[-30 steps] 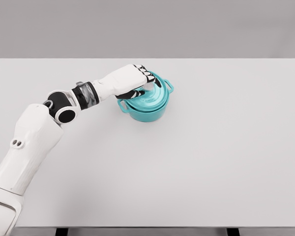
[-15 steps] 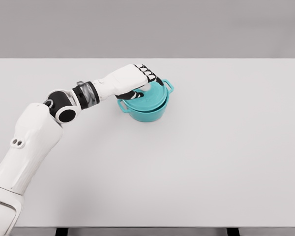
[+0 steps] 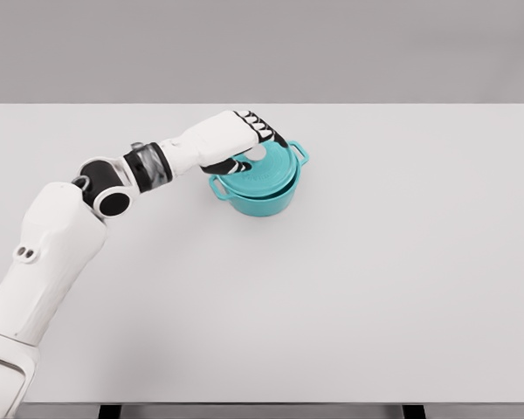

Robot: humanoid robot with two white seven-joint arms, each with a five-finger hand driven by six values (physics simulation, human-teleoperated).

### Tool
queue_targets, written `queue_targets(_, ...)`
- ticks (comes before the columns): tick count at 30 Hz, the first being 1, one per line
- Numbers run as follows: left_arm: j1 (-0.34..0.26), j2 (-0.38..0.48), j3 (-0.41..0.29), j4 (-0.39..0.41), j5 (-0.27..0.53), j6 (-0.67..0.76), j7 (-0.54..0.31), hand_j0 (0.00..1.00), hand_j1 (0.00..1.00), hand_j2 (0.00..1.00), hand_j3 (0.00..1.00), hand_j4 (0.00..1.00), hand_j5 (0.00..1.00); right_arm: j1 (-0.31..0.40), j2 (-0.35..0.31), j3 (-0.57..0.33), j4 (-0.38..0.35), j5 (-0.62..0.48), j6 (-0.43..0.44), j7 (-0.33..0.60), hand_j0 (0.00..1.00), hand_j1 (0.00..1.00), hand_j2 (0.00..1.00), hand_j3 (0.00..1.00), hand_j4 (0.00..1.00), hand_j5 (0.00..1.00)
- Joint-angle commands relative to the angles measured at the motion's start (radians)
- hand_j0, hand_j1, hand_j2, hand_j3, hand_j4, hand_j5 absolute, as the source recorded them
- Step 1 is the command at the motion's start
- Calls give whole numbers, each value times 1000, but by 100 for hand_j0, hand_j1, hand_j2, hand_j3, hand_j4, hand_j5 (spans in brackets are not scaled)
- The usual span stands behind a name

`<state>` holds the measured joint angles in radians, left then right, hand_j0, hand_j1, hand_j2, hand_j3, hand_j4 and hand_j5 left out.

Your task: Cover the pot with left arm

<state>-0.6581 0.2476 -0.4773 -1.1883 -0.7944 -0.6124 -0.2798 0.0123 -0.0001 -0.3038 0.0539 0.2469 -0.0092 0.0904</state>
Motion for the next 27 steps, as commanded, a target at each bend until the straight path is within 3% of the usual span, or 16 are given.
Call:
queue_targets(1, 0, 1, 2, -2, 9, 2, 1, 76, 76, 76, 76, 76, 76, 0, 0, 0, 0, 0, 0, 0, 100, 100, 100, 100, 100, 100)
queue_targets(10, -2, 7, 5, -1, 10, 2, 1, 78, 78, 78, 78, 78, 78, 0, 0, 0, 0, 0, 0, 0, 100, 100, 100, 100, 100, 100)
queue_targets(12, 0, 50, 5, -1, 11, 2, 1, 78, 78, 78, 78, 78, 78, 0, 0, 0, 0, 0, 0, 0, 100, 100, 100, 100, 100, 100)
queue_targets(16, -5, 58, 8, -1, 11, 2, 1, 78, 78, 78, 78, 78, 78, 0, 0, 0, 0, 0, 0, 0, 100, 100, 100, 100, 100, 100)
queue_targets(19, 2, 68, 45, -39, 15, 2, 2, 78, 78, 78, 78, 78, 78, 0, 0, 0, 0, 0, 0, 0, 100, 100, 100, 100, 100, 100)
queue_targets(21, 9, 99, 66, -83, 27, 2, 2, 78, 78, 78, 78, 78, 78, 0, 0, 0, 1, 0, 0, 0, 100, 100, 100, 100, 100, 100)
queue_targets(24, 18, 197, 69, -137, 113, 2, 2, 81, 81, 81, 81, 81, 81, 0, 0, 0, 0, 0, 0, 0, 100, 100, 100, 100, 100, 100)
queue_targets(25, 31, 266, 85, -177, 178, 2, 2, 82, 82, 82, 82, 82, 82, 0, 0, 0, 0, 0, 0, 0, 100, 100, 100, 100, 100, 100)
queue_targets(26, 49, 304, 106, -195, 210, 2, 2, 84, 84, 84, 84, 84, 84, 0, 0, 0, 0, 0, 0, 0, 100, 100, 100, 100, 100, 100)
queue_targets(27, 67, 332, 137, -206, 225, 2, 2, 92, 92, 92, 92, 92, 92, 0, 0, 0, 0, 0, 0, 0, 100, 100, 100, 100, 100, 100)
